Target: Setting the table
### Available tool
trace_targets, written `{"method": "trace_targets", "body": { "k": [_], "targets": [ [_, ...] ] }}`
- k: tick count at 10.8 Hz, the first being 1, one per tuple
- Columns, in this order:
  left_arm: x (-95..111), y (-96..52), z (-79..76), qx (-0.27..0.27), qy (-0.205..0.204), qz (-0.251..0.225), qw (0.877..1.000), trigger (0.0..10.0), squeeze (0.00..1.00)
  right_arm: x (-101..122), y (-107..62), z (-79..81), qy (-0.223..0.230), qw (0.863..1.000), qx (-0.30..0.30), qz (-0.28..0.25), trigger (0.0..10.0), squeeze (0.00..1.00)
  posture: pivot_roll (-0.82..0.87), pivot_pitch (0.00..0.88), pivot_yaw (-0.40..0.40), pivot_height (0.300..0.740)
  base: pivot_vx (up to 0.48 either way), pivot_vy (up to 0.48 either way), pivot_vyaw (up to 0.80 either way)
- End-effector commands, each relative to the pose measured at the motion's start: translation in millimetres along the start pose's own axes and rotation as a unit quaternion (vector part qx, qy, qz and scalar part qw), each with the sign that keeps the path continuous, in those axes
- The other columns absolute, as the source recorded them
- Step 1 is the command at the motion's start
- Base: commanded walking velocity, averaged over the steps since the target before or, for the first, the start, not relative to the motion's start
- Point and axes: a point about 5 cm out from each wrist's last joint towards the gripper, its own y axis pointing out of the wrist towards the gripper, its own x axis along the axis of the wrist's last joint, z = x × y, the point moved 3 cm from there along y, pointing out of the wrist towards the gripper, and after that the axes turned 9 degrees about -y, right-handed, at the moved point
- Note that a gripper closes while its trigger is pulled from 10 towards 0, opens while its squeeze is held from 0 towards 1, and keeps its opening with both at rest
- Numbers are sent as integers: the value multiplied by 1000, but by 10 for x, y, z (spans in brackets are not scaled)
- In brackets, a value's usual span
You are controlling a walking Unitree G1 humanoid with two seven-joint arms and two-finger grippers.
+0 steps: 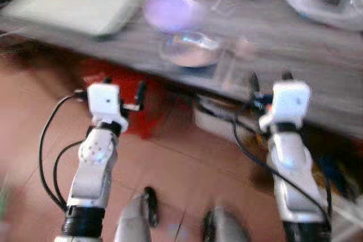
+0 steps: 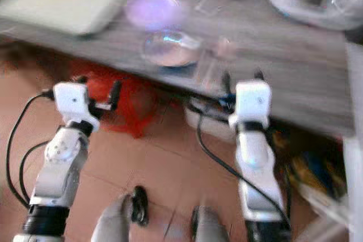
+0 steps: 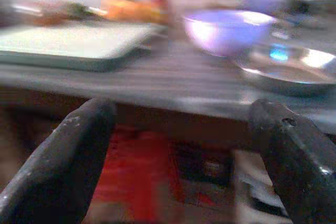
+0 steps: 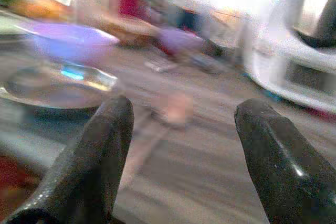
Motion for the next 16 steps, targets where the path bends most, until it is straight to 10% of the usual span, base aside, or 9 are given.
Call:
{"method": "trace_targets", "body": {
  "k": [1, 16],
  "targets": [
    [-87, -31, 38, 7, 4, 20, 1000, 10000, 0, -61, -56, 2, 2, 1000, -4, 12, 10000, 0, -59, 183, 38, 740, -270, 0, 0],
    [-105, -79, -35, -31, -14, 30, 999, 10000, 0, -133, -32, 47, 14, 999, -8, 30, 10000, 0, -46, 194, 40, 740, -34, 0, -358]
  ]
}}
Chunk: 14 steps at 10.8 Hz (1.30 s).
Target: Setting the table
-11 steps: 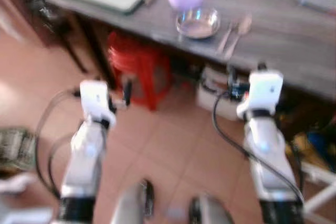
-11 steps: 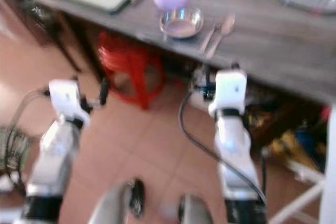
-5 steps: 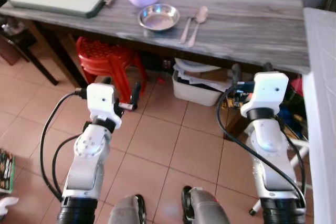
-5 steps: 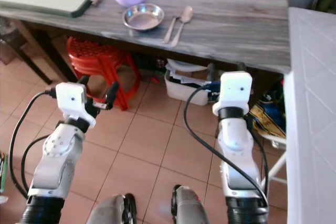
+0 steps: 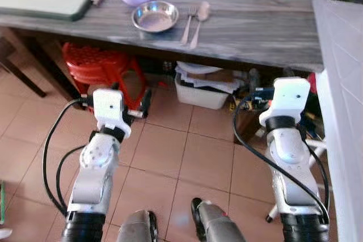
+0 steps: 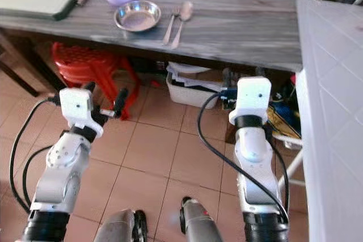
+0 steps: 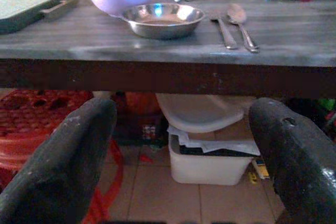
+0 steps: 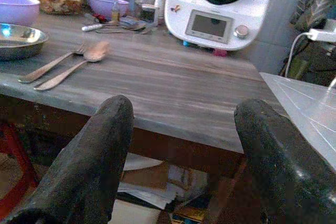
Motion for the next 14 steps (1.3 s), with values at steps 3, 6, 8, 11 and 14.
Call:
{"method": "trace_targets", "body": {
  "k": [3, 6, 8, 11, 14],
  "targets": [
    [-4, -34, 30, 1, 5, 2, 1000, 10000, 0, -45, -6, 34, 2, 1000, 6, 12, 10000, 0, -48, 196, 39, 740, 0, 0, -267],
    [24, -43, -6, -16, -2, -4, 1000, 10000, 0, -54, -11, 32, 0, 1000, 8, 13, 10000, 0, -49, 201, 40, 740, 0, -80, -460],
    [16, -46, -7, -14, 0, -3, 1000, 10000, 0, -61, -18, 38, -2, 1000, 11, 13, 10000, 0, -50, 200, 36, 740, 0, -279, 0],
    [-15, -33, 38, 8, -3, 4, 1000, 10000, 0, -68, -7, 41, -2, 1000, 14, 15, 10000, 0, -52, 200, 33, 740, 0, -94, 0],
    [-11, -35, 22, -2, 7, 3, 1000, 10000, 0, -73, -17, 50, -3, 1000, 14, 18, 10000, 0, -53, 203, 37, 740, 0, 0, -402]
  ]
}}
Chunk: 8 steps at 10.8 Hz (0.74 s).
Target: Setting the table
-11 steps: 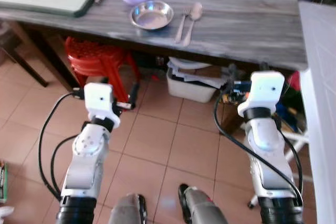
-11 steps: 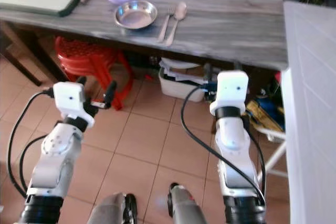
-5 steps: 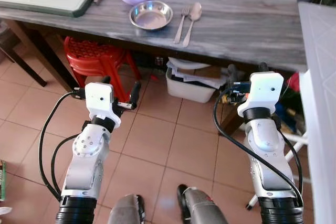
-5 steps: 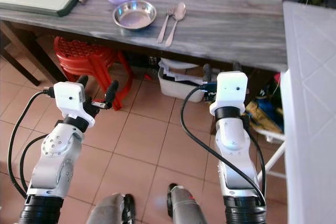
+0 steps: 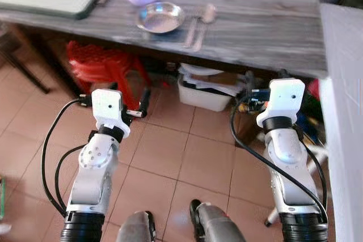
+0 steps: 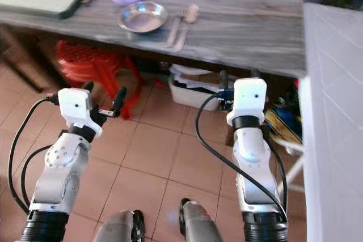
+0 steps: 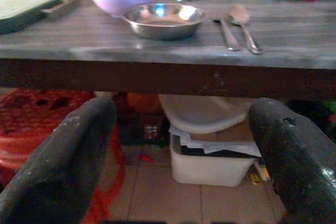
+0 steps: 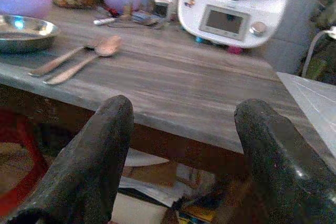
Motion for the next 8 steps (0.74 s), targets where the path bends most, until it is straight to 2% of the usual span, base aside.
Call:
{"method": "trace_targets", "body": {
  "k": [1, 4, 6, 8],
  "targets": [
    [-7, -25, 21, -2, 3, 0, 1000, 10000, 0, -26, -21, 21, -1, 1000, 2, 7, 10000, 0, -54, 203, 37, 740, 0, -307, -550],
    [1, -27, 17, -2, 2, -1, 1000, 10000, 0, -33, -23, 15, -1, 1000, 4, 9, 10000, 0, -55, 205, 32, 740, 0, -319, -579],
    [-10, -30, 15, -2, 0, 0, 1000, 10000, 0, -26, -22, 24, 0, 1000, 7, 7, 10000, 0, -58, 205, 30, 740, 0, -309, 0],
    [-59, -15, 62, 26, -7, 11, 1000, 10000, 0, -40, -21, 25, -2, 1000, 10, 9, 10000, 0, -60, 204, 28, 740, 0, 0, 0]
  ]
}}
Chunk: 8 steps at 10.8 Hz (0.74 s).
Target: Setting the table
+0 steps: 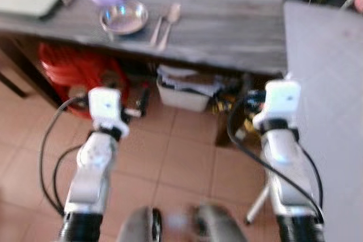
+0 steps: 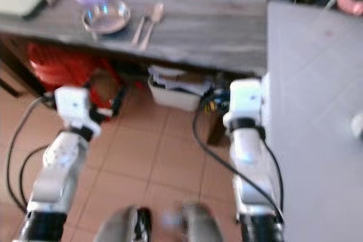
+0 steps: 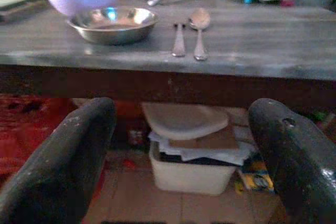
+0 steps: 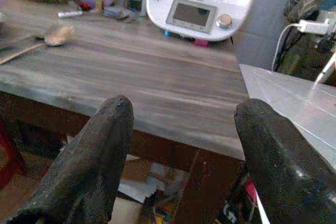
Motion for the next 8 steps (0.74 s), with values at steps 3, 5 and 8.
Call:
{"method": "trace_targets", "body": {
  "k": [3, 5, 8],
  "targets": [
    [-70, -15, 12, 6, -4, 17, 1000, 10000, 0, -45, -21, -14, 0, 1000, 0, 10, 10000, 0, -60, 203, 27, 740, 0, 0, 0],
    [-69, -23, 19, 8, -3, 18, 1000, 10000, 0, -47, -25, -16, 0, 1000, -1, 11, 10000, 0, -57, 206, 26, 740, -126, 0, -200],
    [-67, -20, 31, 8, -1, 19, 1000, 10000, 0, -48, -27, -8, 0, 1000, 0, 11, 10000, 0, -55, 211, 29, 740, -252, 0, 0]
  ]
}}
